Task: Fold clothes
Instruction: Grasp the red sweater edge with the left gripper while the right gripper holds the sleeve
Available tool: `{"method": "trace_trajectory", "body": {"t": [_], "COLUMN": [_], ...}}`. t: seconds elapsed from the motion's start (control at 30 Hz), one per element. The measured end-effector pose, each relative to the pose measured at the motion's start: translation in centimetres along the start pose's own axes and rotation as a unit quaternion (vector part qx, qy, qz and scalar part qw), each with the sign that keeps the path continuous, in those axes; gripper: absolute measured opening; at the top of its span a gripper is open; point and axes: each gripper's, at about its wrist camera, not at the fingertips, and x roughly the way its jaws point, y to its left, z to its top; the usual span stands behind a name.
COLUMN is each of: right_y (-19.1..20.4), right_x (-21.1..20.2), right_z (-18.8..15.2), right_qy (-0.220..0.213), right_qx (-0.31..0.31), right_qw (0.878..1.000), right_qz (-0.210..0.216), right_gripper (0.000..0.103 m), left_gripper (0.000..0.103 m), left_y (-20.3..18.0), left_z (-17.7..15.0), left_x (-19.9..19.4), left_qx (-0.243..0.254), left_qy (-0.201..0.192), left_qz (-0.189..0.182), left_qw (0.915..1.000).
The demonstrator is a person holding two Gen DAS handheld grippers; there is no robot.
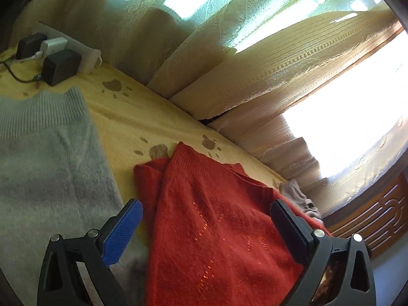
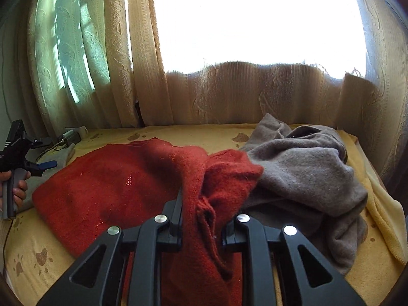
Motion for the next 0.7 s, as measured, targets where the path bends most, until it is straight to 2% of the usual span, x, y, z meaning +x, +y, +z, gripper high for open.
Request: {"method": "trace_trajectory", "body": {"t": [0.07,0.17,0.23,0.47,0.5,0.53,0.57,0.6,0.63,0.7], "right_y": [0.1,-0.1,-0.3,-0.8,-0.9,-0.9,-0.9,-1.0,-1.0,-1.0], "right_x": [0.1,0.4,0.6,1.3,1.4,1.4,1.4,1.5,1.5,1.5], "right_z": [-0.1,-0.2,-0.3,-0.5,-0.6,-0.6,-0.6,-0.6,-0.7,-0.7], "right_qy": [0.001,0.004,0.007,0.014,0.014,0.013,0.012,0.011,0.010,0.009], "right_qx": [-0.002,0.000,0.003,0.013,0.014,0.015,0.016,0.017,0.018,0.020], "right_qw": [1.000,1.000,1.000,1.000,1.000,1.000,1.000,1.000,1.000,1.000], "right_qz": [0.000,0.000,0.001,0.003,0.003,0.003,0.002,0.002,0.002,0.002], "right_gripper": [0.022,0.022,0.022,0.023,0.023,0.023,0.023,0.023,0.023,0.023], "left_gripper": [0.102,0.102,0.102,0.101,0.093,0.075,0.062,0.029,0.023,0.021], "left_y": [0.2,1.0,0.9,-1.0,-1.2,-1.3,-1.2,-0.8,-0.5,-0.7], "left_z": [1.0,1.4,1.2,-0.4,-0.4,-0.5,-0.4,-0.3,-0.2,-0.5], "left_x": [1.8,4.0,5.4,7.5,7.5,7.4,7.1,7.0,6.9,6.8], "left_qx": [0.010,0.009,0.024,0.122,0.129,0.133,0.127,0.107,0.086,0.083], "left_qy": [0.025,0.061,0.085,0.126,0.126,0.122,0.118,0.119,0.124,0.120], "left_qz": [0.027,0.015,0.016,0.068,0.079,0.094,0.105,0.101,0.089,0.091], "left_qw": [0.9993,0.9980,0.9959,0.9821,0.9804,0.9790,0.9793,0.9819,0.9845,0.9850]}}
